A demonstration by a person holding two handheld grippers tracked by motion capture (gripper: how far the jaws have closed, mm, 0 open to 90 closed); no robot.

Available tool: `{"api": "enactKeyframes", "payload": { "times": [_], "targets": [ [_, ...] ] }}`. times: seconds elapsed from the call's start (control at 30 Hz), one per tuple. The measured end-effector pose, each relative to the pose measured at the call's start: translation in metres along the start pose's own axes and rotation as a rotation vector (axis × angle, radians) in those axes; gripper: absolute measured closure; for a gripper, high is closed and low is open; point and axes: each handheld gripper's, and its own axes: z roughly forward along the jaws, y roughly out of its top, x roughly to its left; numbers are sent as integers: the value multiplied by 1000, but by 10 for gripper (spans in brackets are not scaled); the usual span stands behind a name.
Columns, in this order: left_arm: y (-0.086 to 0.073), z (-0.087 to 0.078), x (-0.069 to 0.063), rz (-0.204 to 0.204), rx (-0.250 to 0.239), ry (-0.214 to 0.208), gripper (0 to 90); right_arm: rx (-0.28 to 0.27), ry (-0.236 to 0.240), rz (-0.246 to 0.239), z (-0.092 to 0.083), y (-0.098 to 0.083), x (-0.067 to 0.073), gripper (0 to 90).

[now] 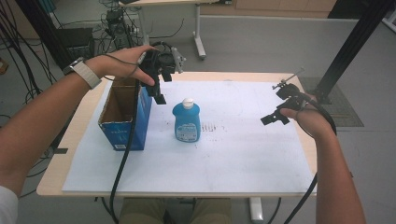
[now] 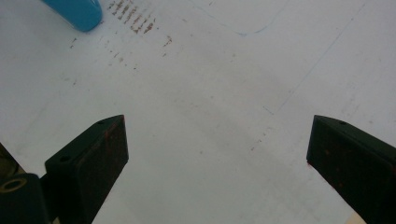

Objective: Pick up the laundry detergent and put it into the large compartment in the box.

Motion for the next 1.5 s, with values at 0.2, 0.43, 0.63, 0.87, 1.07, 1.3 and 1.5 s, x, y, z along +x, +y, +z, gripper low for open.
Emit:
{"api": "enactKeyframes", "payload": {
  "times": [0.2,0.43,0.63,0.87,1.07,1.3,1.5],
  "targets": [
    [7,3,0,32,-6,-6,53,5,2,7,1,-2,-1,54],
    [18,5,-3,73,-9,-4,56,3,2,13,1,-4,-2,54],
    [20,7,-2,82,-9,-1,56,9,5,20,3,-6,-3,54],
    [26,12,-3,106,-9,0,59,4,2,21,2,-6,-3,54],
    [32,16,-1,99,-5,-5,58,5,6,22,4,-6,-3,54],
    [37,22,1,60,2,2,70,4,5,18,4,-6,-3,54],
    [42,27,2,45,9,-2,70,3,4,19,4,-6,-3,54]
  ]
}}
